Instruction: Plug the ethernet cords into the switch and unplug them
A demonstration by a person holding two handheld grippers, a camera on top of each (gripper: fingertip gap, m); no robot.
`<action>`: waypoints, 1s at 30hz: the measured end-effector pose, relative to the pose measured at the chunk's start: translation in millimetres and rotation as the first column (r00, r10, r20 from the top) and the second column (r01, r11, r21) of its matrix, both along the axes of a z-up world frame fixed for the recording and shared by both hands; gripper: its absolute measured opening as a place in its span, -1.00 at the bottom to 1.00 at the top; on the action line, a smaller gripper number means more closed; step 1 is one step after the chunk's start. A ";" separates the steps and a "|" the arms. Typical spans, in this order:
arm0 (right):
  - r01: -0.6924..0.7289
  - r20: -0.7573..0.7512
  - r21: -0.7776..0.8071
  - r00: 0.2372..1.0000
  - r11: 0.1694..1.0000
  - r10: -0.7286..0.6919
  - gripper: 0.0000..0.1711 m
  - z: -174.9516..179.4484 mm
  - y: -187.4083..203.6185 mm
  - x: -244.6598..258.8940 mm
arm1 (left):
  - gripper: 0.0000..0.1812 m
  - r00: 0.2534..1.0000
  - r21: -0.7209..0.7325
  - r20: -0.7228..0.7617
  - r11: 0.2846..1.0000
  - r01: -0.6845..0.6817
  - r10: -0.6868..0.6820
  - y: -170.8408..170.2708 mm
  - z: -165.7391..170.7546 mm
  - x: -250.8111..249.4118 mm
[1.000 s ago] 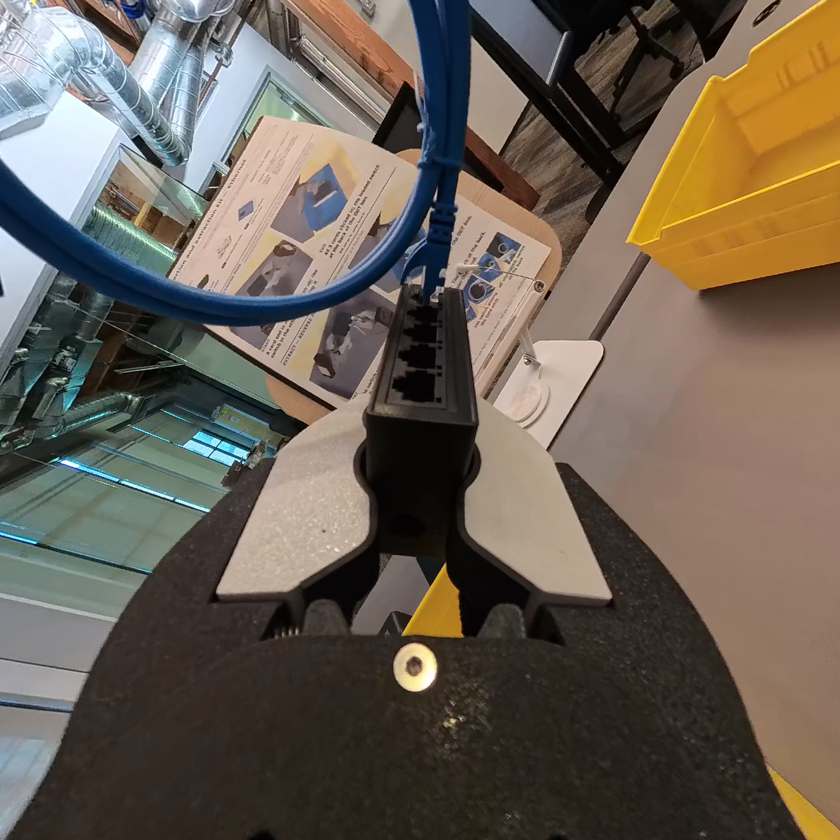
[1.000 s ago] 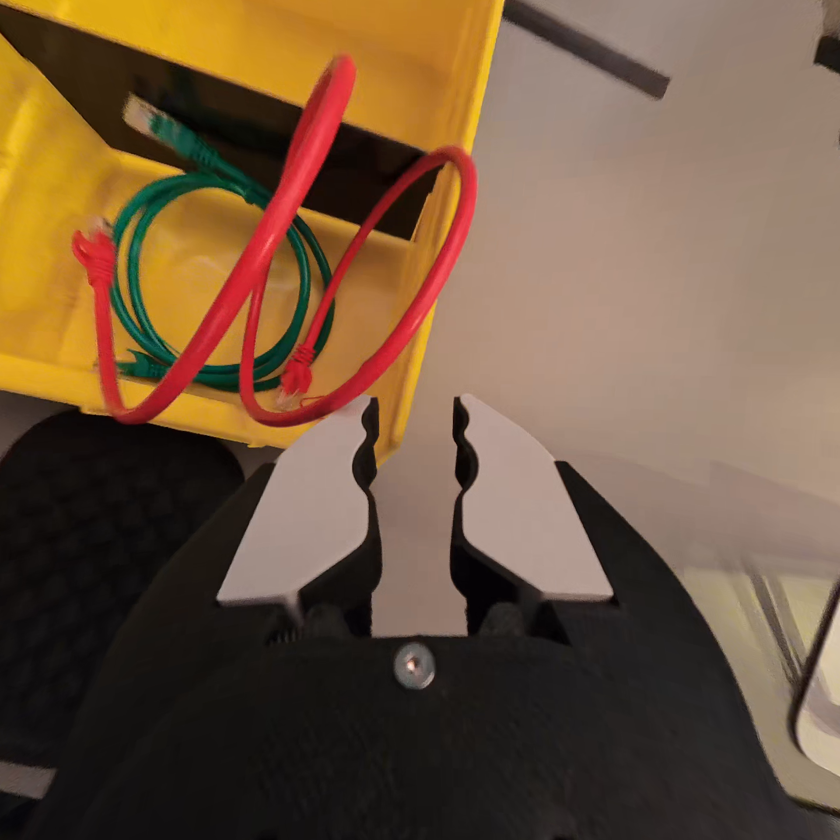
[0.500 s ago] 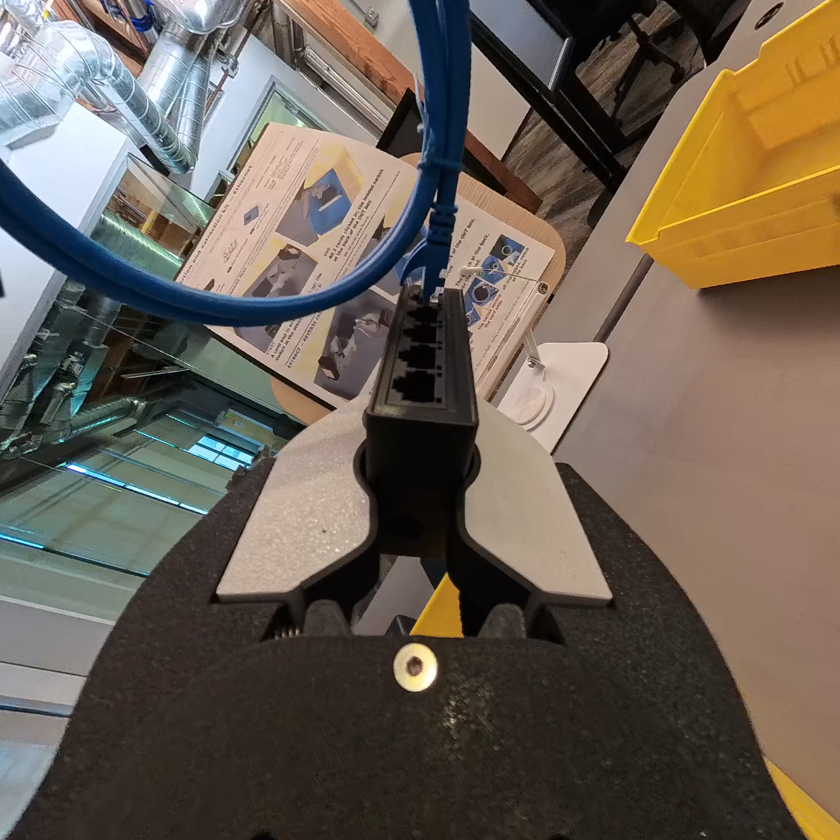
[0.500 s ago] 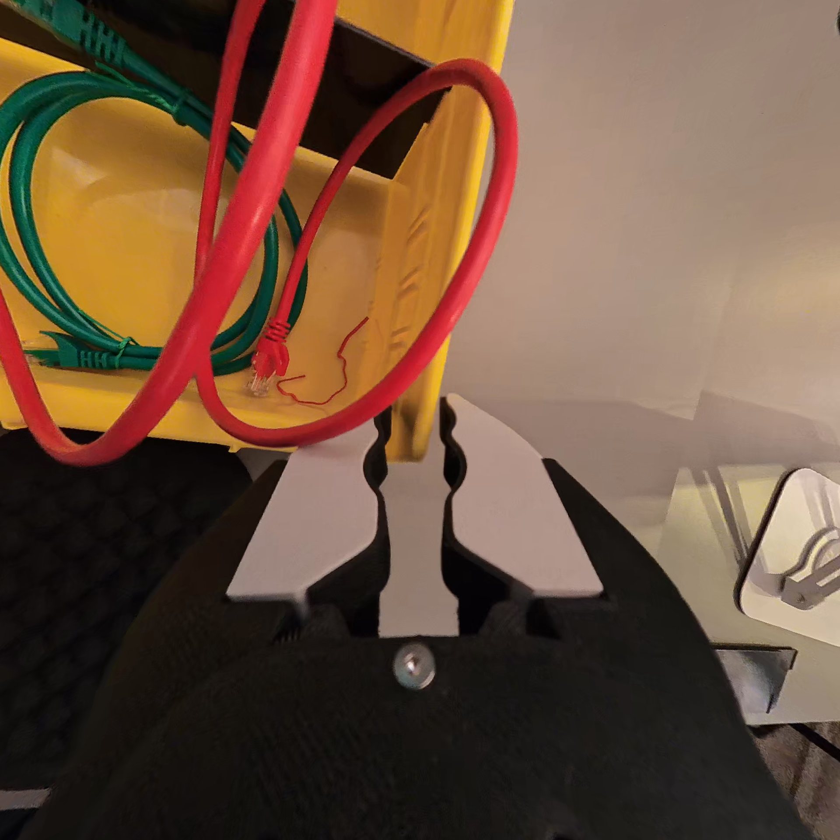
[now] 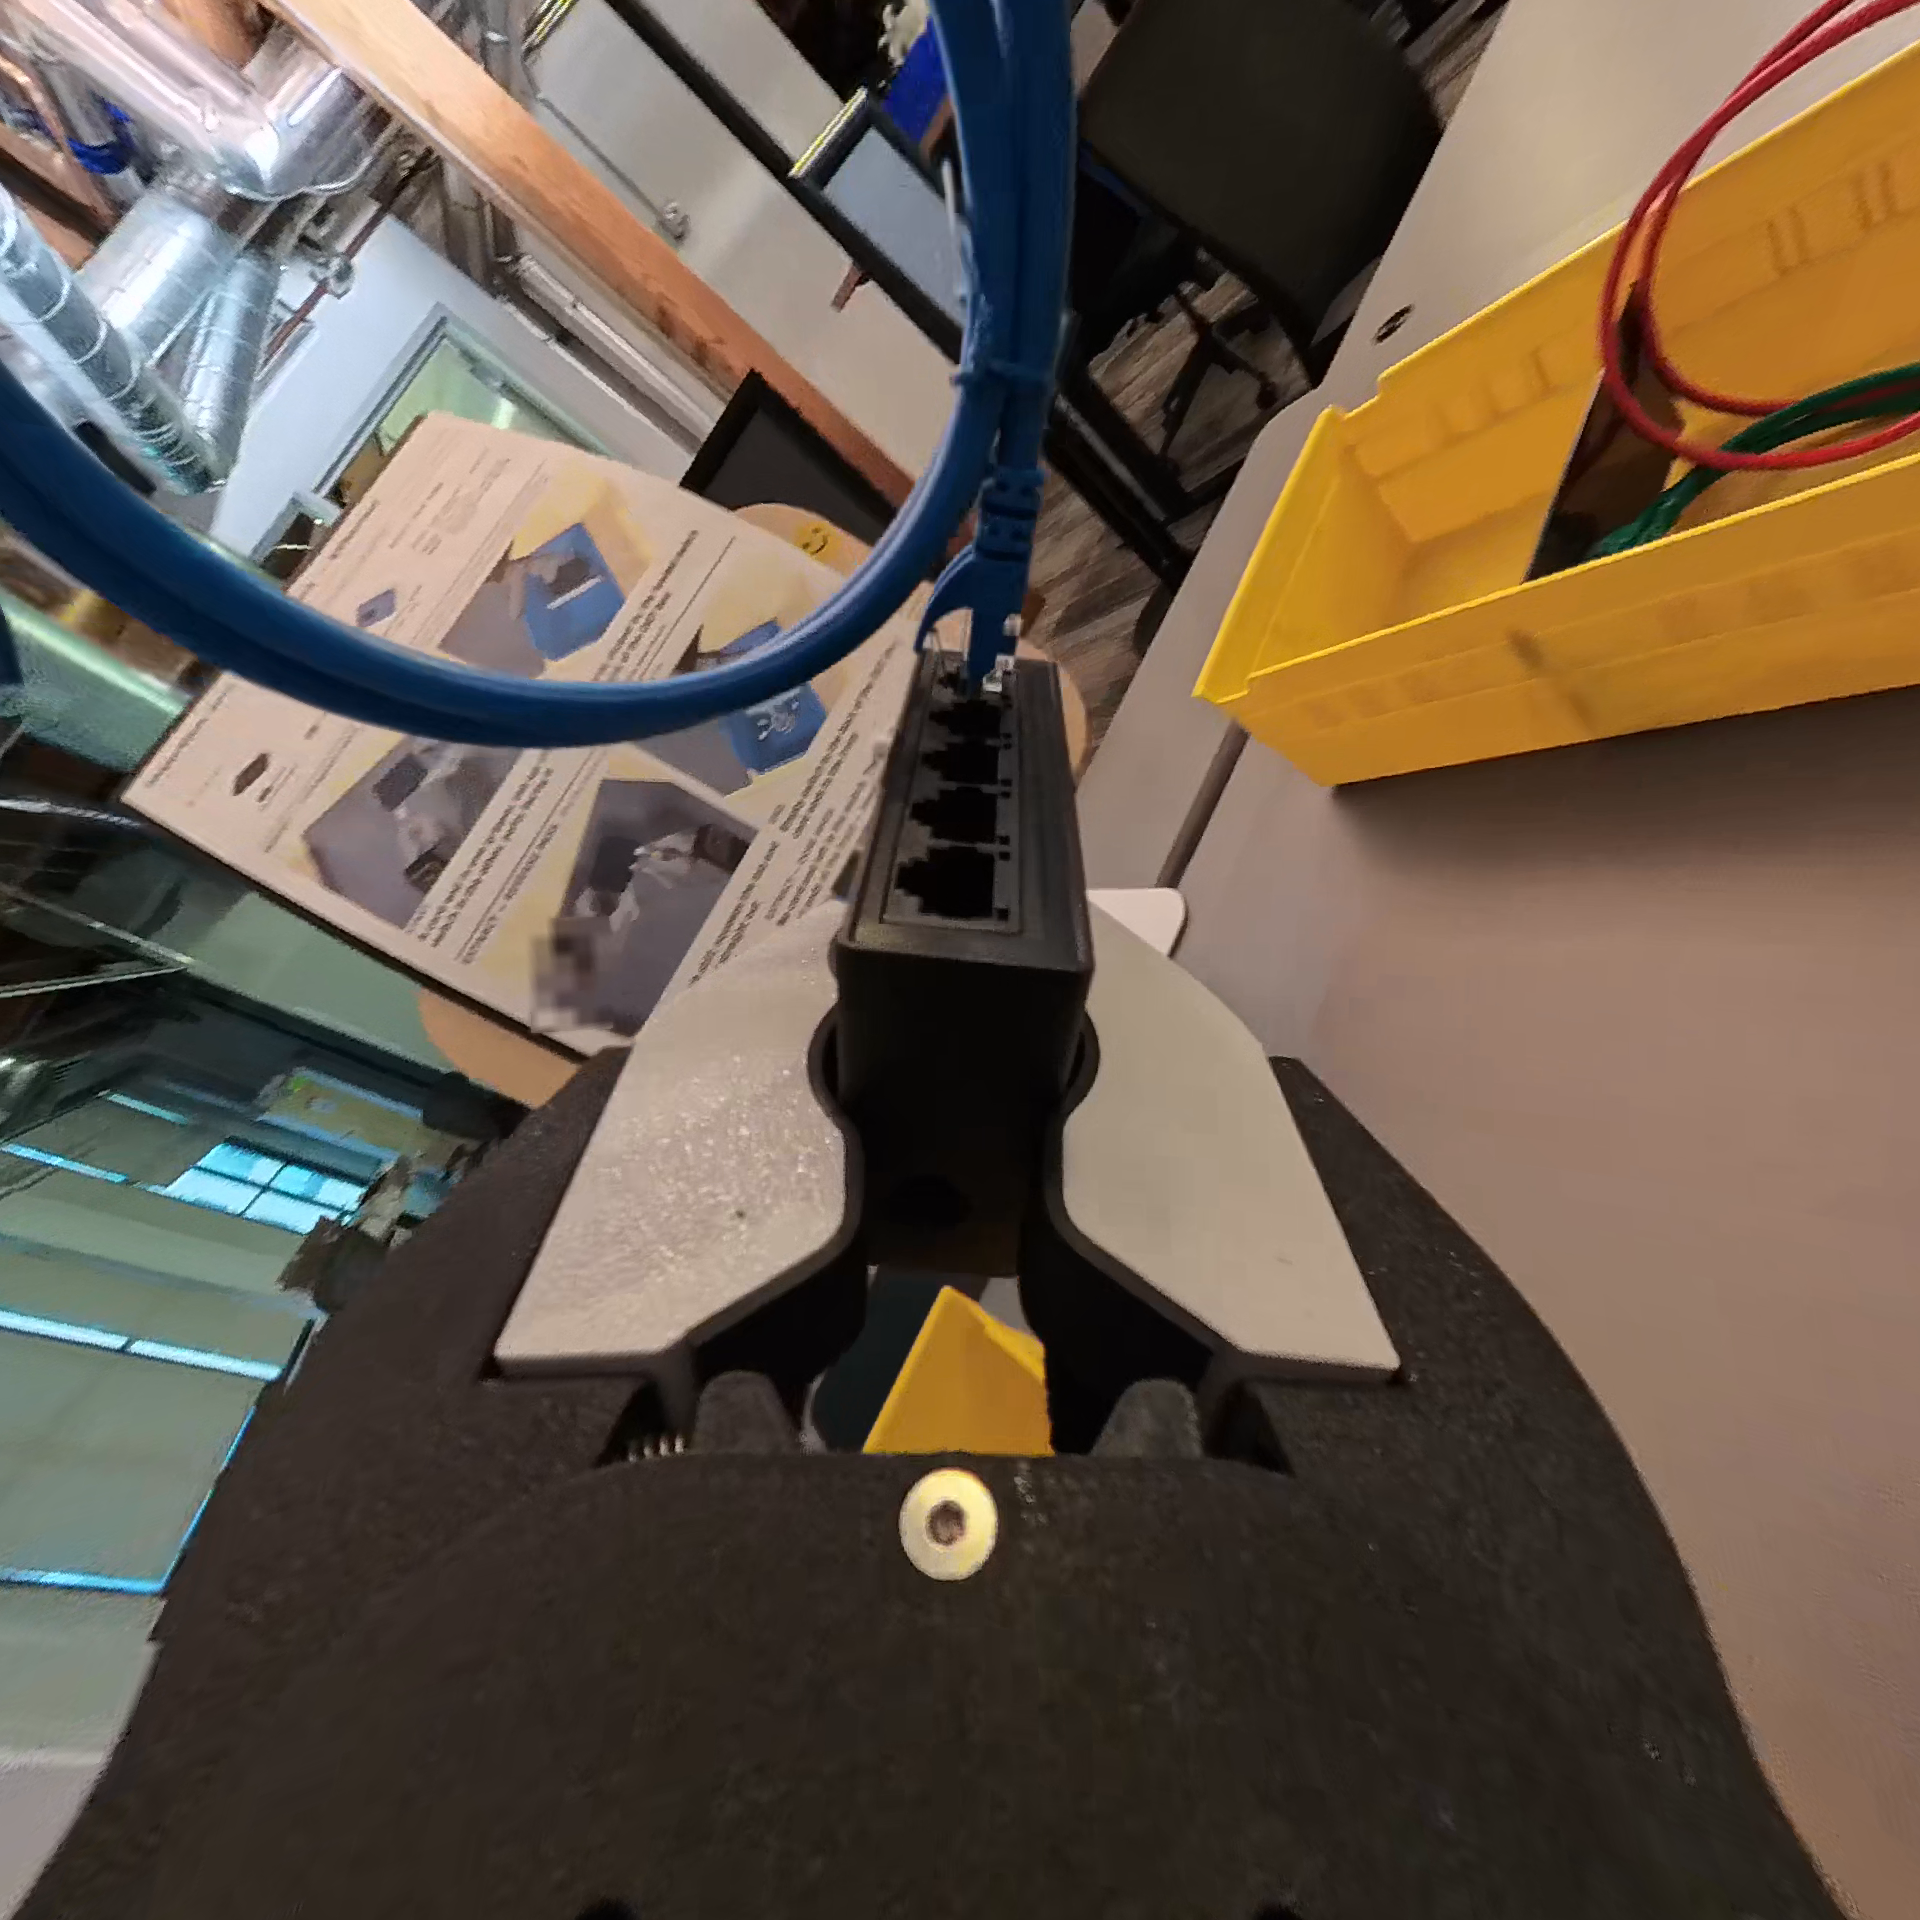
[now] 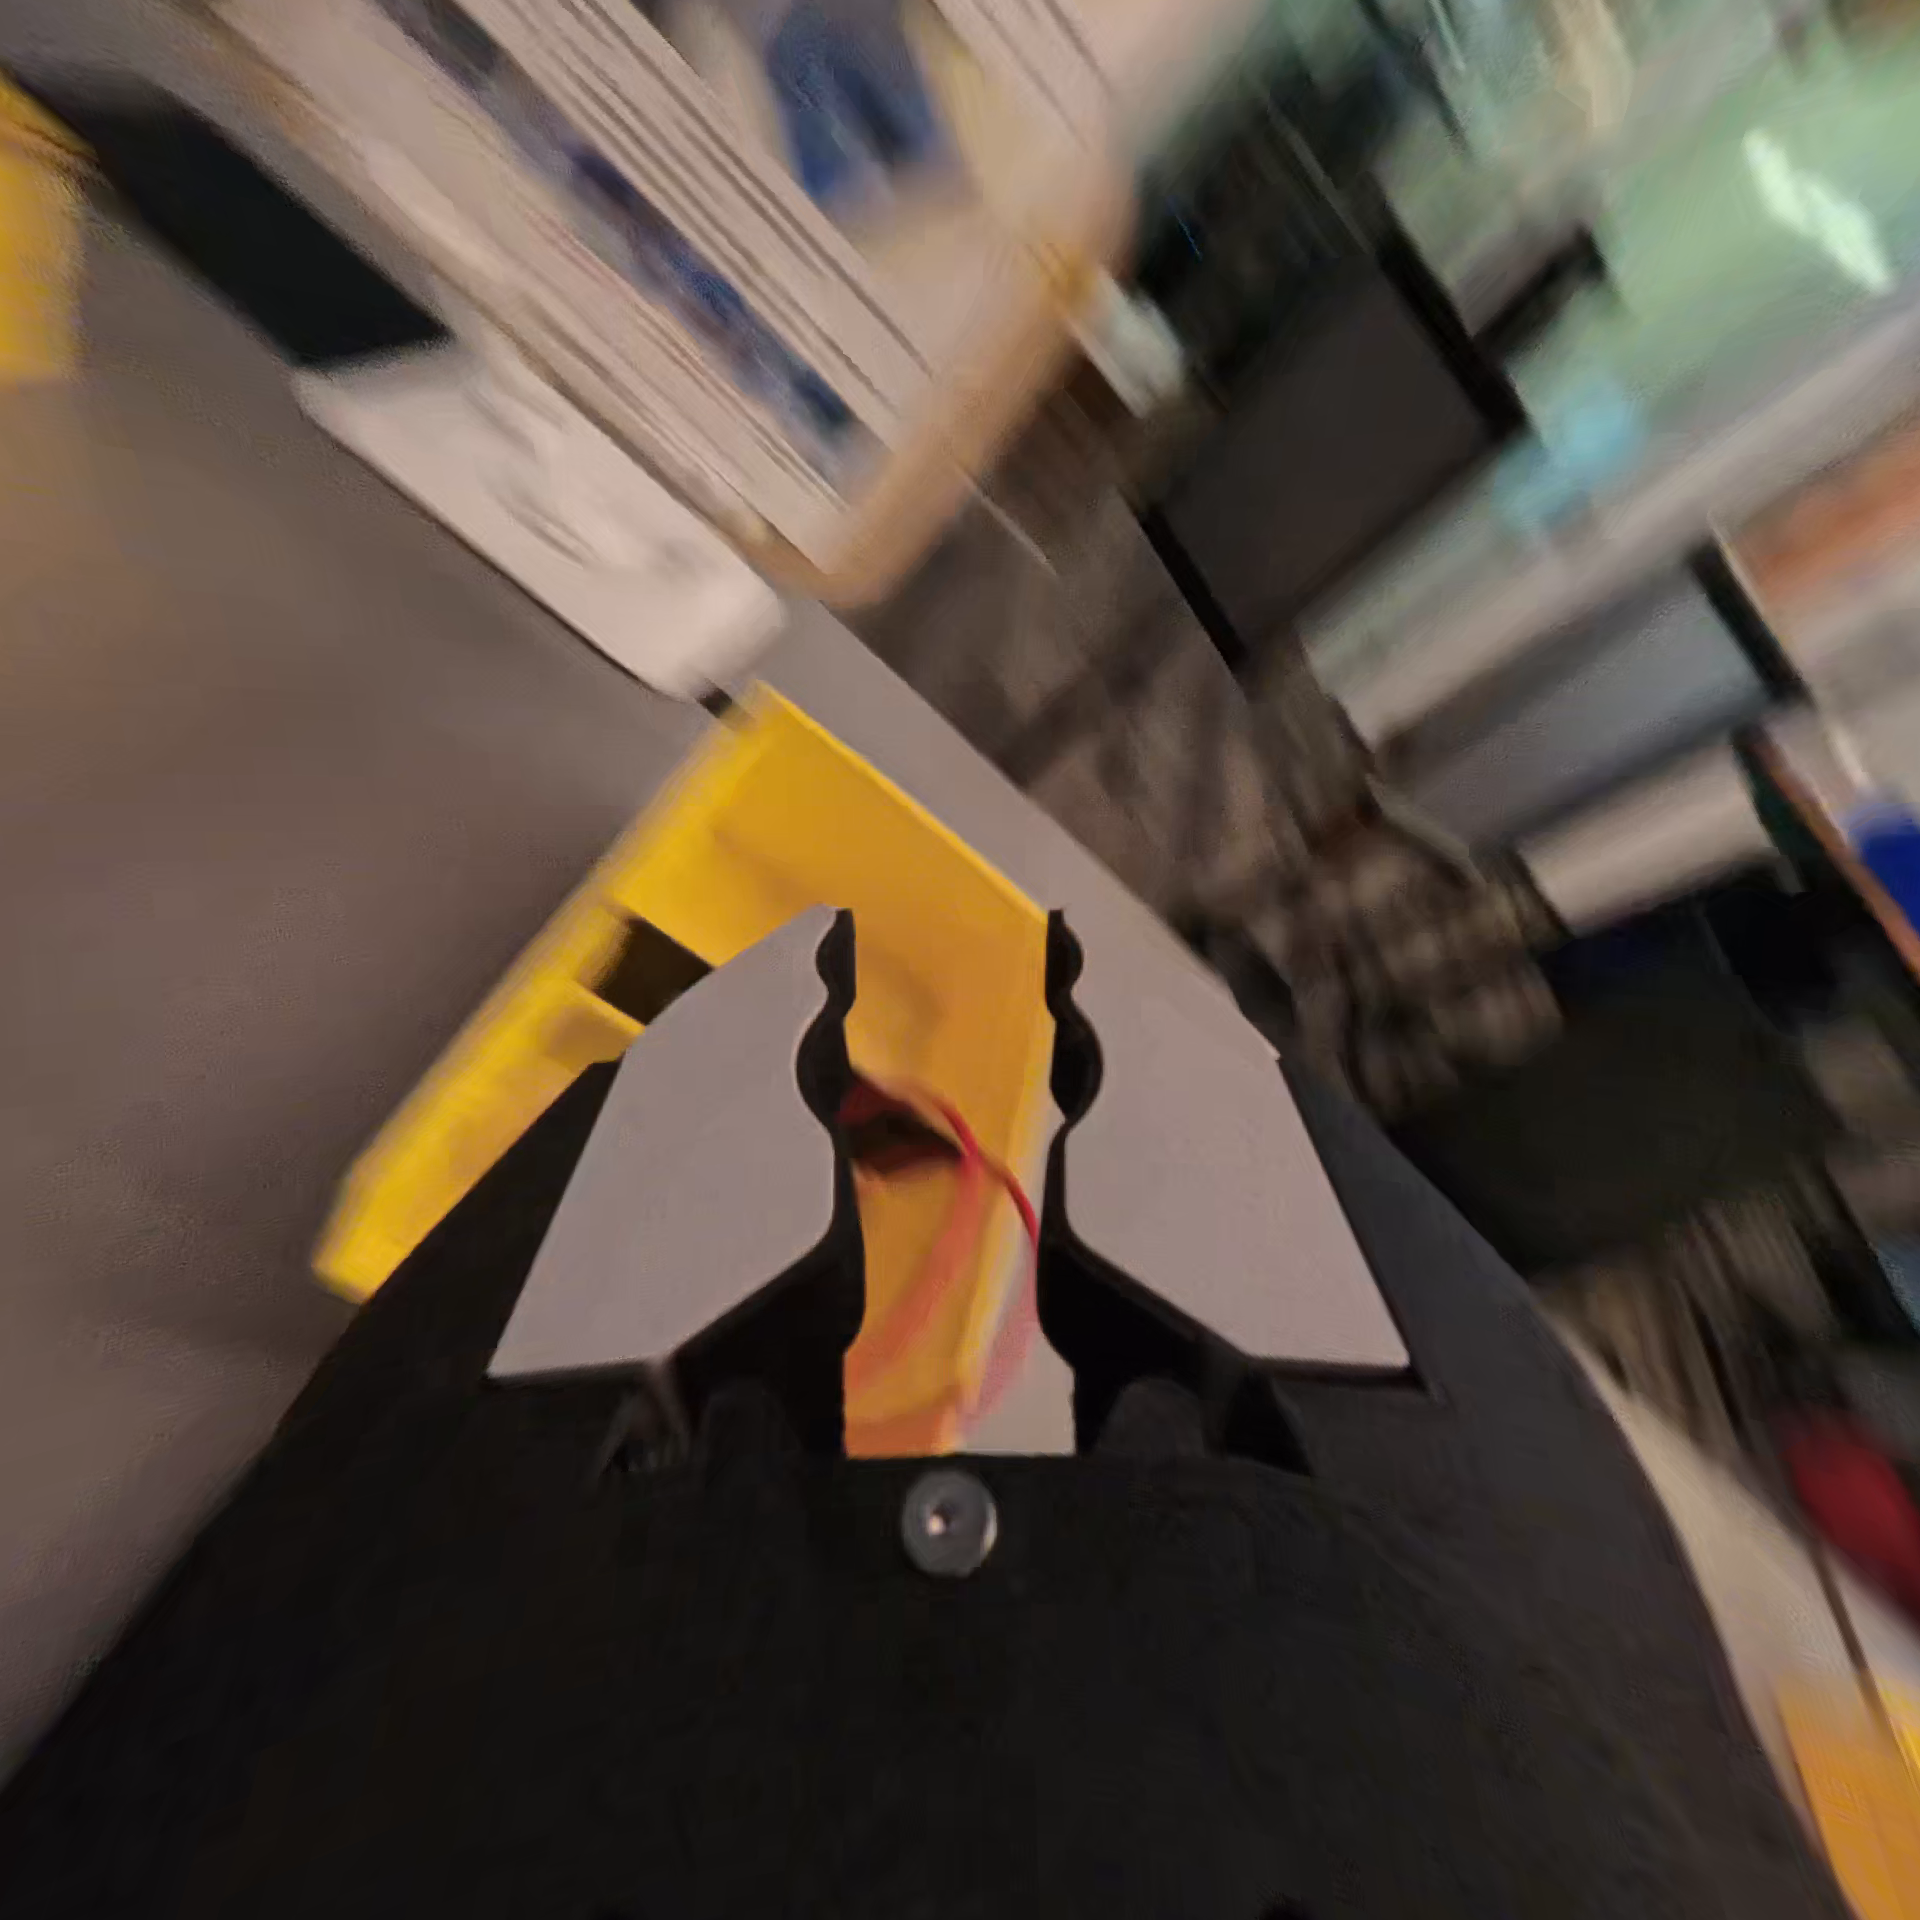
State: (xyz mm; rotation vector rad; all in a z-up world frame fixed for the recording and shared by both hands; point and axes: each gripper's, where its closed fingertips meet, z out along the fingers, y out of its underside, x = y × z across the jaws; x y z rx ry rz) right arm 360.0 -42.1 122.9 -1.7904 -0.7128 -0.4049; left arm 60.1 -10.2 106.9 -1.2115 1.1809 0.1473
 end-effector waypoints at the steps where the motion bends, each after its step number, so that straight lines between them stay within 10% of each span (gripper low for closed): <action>1: -0.184 0.006 0.026 0.983 0.983 0.184 -0.57 4.1 -2.8 -43.5 | -0.66 1.000 -0.001 -0.001 1.000 0.012 -0.012 -1.8 -0.8 3.3; 6: -0.661 0.219 0.134 0.746 0.738 0.629 -0.58 1.1 -16.0 -176.6 | -0.66 0.999 0.019 -0.044 1.000 0.014 -0.013 -4.9 -6.8 11.9; 30: -0.898 0.314 0.088 0.436 0.431 0.844 -0.76 -46.3 -12.1 -228.3 | -0.66 0.955 -0.046 -0.252 0.988 0.148 -0.155 -24.9 -54.7 46.4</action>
